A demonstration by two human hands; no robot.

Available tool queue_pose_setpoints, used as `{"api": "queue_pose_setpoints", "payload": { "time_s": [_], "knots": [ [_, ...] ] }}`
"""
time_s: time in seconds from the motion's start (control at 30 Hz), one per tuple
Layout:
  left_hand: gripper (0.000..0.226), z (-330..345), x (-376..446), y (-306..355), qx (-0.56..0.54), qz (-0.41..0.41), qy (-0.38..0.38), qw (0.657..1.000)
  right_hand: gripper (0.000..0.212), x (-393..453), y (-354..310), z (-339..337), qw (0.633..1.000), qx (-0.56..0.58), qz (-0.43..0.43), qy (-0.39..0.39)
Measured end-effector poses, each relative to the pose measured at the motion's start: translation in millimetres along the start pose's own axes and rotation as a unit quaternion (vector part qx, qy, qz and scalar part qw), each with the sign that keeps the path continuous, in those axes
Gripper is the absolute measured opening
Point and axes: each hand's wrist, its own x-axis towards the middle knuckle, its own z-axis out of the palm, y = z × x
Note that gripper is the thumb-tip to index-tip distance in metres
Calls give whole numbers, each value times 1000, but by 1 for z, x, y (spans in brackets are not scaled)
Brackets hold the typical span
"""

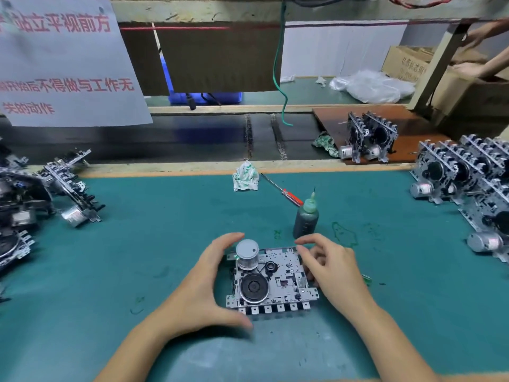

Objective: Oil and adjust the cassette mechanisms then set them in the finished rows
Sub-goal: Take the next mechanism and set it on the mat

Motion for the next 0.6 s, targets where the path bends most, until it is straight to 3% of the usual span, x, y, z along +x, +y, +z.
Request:
{"api": "queue_pose_setpoints", "payload": {
  "time_s": [0.07,0.2,0.37,0.6],
  "knots": [
    [122,4,0,-2,4,0,-26,1000,9,-1,0,0,1000,-3,-10,1],
    [114,6,1,-2,11,15,21,1000,13,-2,3,1,999,-23,-26,-3],
    [116,7,-3,2,7,18,28,999,19,-1,4,2,999,-29,-33,-9],
    [114,11,-2,8,68,26,34,997,8,0,5,2,998,-45,-42,-10]
  ]
}}
